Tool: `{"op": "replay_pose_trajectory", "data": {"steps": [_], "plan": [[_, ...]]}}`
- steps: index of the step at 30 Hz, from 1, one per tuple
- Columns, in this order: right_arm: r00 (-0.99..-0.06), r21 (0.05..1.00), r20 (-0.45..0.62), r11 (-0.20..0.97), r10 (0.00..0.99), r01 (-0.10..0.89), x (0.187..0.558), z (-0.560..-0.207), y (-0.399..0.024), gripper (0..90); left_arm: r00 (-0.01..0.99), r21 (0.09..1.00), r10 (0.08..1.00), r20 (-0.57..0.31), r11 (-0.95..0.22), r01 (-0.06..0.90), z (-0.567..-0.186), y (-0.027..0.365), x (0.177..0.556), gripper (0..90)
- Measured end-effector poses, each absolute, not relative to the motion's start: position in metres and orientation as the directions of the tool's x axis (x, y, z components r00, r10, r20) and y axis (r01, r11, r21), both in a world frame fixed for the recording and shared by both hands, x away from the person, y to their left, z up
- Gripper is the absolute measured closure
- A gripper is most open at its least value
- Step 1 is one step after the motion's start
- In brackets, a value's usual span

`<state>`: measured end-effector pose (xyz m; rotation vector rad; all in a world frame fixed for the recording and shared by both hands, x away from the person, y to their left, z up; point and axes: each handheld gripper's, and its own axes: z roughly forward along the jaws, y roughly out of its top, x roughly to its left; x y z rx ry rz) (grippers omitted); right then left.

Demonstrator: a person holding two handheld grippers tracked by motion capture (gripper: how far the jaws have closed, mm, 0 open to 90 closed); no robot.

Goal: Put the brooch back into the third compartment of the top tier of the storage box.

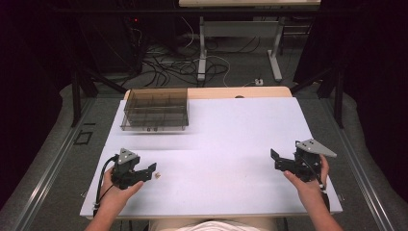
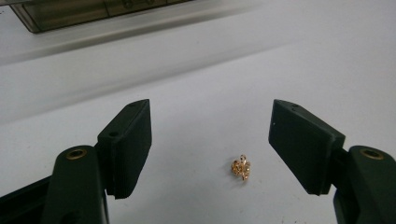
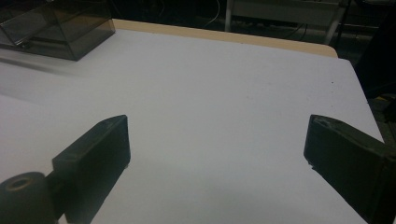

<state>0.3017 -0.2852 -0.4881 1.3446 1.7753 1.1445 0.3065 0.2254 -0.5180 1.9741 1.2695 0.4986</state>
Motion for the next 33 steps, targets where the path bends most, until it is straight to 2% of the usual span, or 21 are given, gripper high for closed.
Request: {"op": "replay_pose_trajectory", "data": {"steps": [5,11,13,23,33], "plan": [[-0.29,0.905,0.019,0.107,0.957,0.411,0.303,-0.489,-0.286,8.2,0.437,0.748,0.897,-0.07,-0.243,0.618,-0.519,0.224,0.308,33.4],[-0.287,0.904,0.023,0.103,0.958,0.416,0.303,-0.49,-0.286,8.2,0.412,0.726,0.896,-0.164,-0.173,0.665,-0.521,0.223,0.31,36.8],[-0.288,0.901,0.036,0.093,0.957,0.423,0.303,-0.49,-0.286,8.3,0.398,0.707,0.896,-0.2,-0.149,0.691,-0.522,0.223,0.311,40.8],[-0.282,0.899,0.046,0.084,0.958,0.43,0.304,-0.491,-0.287,8.7,0.352,0.654,0.887,-0.299,-0.078,0.752,-0.52,0.223,0.315,47.3],[-0.289,0.898,0.043,0.09,0.956,0.43,0.304,-0.492,-0.288,9.5,0.322,0.602,0.892,-0.316,-0.075,0.795,-0.521,0.221,0.317,55.4]]}}
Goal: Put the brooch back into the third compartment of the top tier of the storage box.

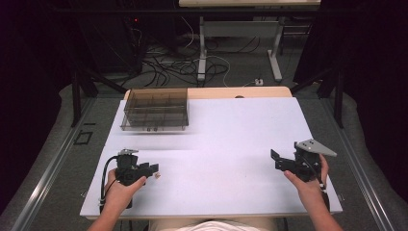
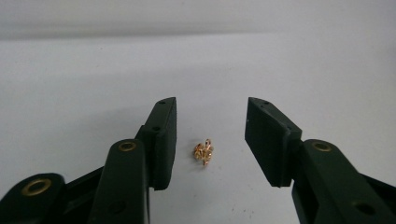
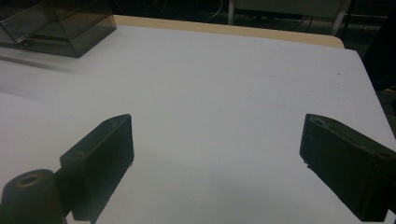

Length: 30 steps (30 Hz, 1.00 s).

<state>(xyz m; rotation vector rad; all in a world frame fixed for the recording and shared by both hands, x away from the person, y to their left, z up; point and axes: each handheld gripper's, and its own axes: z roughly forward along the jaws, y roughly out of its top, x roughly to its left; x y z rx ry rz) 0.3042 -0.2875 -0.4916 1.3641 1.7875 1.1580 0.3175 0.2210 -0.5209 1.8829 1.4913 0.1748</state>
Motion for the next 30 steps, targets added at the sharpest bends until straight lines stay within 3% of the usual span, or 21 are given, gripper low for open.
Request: {"op": "replay_pose_trajectory", "data": {"steps": [13,30], "plan": [[-0.284,0.89,0.05,0.087,0.958,0.448,0.303,-0.491,-0.288,10.2,0.302,0.545,0.89,-0.341,-0.075,0.835,-0.528,0.222,0.323,67.3],[-0.287,0.892,0.05,0.086,0.957,0.444,0.303,-0.492,-0.288,10.7,0.313,0.522,0.903,-0.296,-0.121,0.844,-0.535,0.214,0.326,77.4]]}}
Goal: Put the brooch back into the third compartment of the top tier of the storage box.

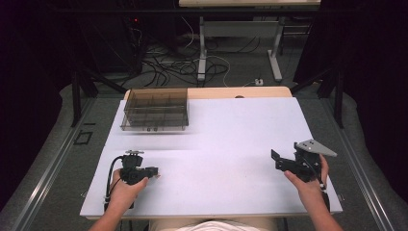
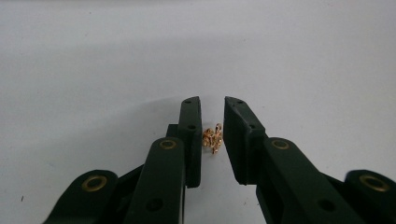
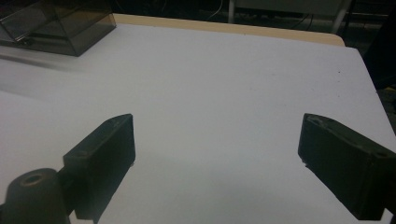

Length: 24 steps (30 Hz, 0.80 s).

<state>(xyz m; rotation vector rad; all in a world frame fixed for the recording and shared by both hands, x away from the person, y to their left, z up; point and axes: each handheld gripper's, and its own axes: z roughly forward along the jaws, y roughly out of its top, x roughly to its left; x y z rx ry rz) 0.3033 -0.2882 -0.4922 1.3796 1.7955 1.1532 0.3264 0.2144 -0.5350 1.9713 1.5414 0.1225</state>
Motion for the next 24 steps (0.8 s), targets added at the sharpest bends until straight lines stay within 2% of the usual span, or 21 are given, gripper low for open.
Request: {"op": "replay_pose_trajectory", "data": {"steps": [24], "plan": [[-0.296,0.89,0.053,0.089,0.954,0.446,0.3039,-0.4932,-0.2887,11.2,0.328,0.503,0.899,-0.291,-0.148,0.852,-0.5373,0.2111,0.3272,87.5]]}}
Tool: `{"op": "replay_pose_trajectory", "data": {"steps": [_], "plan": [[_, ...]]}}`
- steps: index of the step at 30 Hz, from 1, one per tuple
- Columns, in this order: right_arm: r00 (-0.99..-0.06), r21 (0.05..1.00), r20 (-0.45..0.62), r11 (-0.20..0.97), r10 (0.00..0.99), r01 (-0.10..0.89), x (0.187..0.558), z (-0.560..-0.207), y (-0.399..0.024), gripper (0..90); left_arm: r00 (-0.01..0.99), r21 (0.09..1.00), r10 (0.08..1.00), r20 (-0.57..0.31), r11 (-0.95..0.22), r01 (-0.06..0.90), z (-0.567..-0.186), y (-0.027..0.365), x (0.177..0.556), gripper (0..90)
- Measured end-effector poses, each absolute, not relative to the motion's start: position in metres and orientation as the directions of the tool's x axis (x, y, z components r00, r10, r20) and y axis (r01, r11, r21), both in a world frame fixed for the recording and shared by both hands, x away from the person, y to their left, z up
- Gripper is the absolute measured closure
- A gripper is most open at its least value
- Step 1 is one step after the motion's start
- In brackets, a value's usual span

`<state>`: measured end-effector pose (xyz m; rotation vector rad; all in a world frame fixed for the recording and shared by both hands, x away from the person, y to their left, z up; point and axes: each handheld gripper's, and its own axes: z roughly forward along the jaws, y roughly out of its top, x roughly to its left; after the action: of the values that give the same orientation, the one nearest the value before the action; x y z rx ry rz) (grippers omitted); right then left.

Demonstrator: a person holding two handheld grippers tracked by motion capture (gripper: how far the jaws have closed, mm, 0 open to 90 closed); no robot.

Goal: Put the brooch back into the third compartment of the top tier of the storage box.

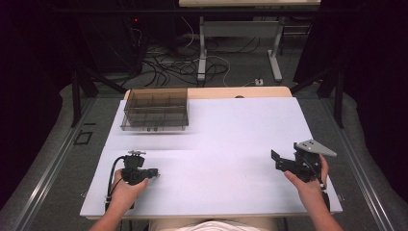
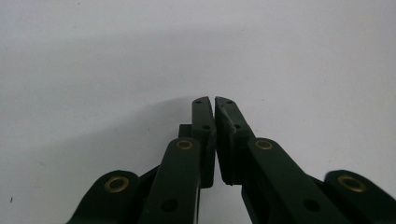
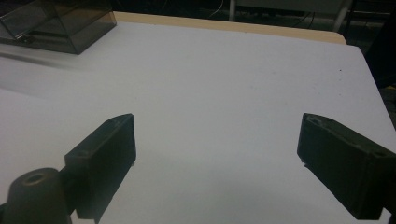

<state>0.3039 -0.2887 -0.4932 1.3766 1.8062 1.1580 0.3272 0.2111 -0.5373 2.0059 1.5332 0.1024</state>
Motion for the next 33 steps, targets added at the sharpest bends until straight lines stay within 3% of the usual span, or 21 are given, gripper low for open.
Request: {"op": "replay_pose_trajectory", "data": {"steps": [33], "plan": [[-0.294,0.889,0.044,0.096,0.955,0.447,0.3041,-0.4935,-0.2899,11.2,0.353,0.553,0.89,-0.288,-0.147,0.82,-0.5286,0.211,0.3228,89.8]]}}
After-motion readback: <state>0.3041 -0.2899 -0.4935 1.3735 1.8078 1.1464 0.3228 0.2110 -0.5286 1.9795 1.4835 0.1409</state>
